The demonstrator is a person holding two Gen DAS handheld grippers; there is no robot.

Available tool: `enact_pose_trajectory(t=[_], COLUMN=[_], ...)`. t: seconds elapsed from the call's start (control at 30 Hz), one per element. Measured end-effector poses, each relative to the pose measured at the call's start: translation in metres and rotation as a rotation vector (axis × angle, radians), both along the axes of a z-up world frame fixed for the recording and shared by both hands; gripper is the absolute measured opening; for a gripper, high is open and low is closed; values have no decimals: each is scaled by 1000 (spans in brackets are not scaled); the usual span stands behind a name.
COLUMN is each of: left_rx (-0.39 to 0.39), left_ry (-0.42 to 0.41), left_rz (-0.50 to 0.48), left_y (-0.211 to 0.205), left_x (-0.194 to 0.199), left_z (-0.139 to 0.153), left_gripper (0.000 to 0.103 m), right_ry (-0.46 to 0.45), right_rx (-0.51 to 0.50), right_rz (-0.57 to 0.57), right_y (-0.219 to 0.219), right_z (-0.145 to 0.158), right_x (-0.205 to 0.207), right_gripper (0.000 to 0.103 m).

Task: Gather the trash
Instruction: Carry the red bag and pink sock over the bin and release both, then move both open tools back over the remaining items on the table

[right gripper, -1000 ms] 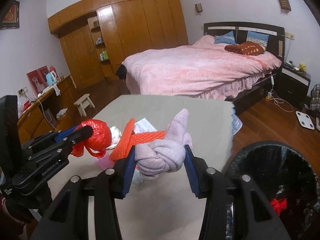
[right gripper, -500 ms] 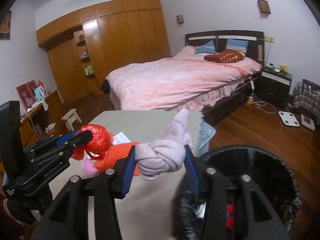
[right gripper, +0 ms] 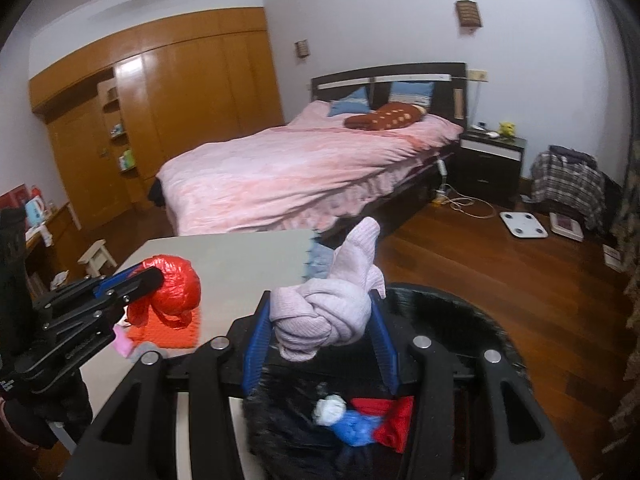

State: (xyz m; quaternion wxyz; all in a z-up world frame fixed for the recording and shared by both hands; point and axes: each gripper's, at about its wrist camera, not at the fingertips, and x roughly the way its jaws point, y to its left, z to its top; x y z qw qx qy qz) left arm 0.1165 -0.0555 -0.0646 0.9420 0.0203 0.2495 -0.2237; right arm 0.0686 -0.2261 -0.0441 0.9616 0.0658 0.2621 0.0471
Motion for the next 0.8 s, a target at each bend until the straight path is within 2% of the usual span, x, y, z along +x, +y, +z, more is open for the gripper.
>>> enact_pose_trajectory(t=[0.4,0.5,0.57,0.6,0.7,0.8], left_rx=[14,13,16,18,42,53], left_ry=[56,76,89,89,89,91], left_rz=[-137,-164,-179,-179,-166,-129], left_y=[-75,-87,-92,-92,-87,-73], left_x=[14,18,20,21,22,22], left_z=[-31,-38,-42,-43,-48,-49], left_gripper=[15,23,46,49,54,65], right_ry=[43,60,71,74,71,52], right_rx=[-1,9,0,0,4,12], right_rz=[-106,-118,-136,-142,-172,-194], right_y=[-49,-58,-64,-66,-72,-73], right_z=[-23,-31,-36,-37,-38,-37], right_x=[-5,-3,-3,-3,-7,-13], right_gripper=[47,49,63,70,79,94])
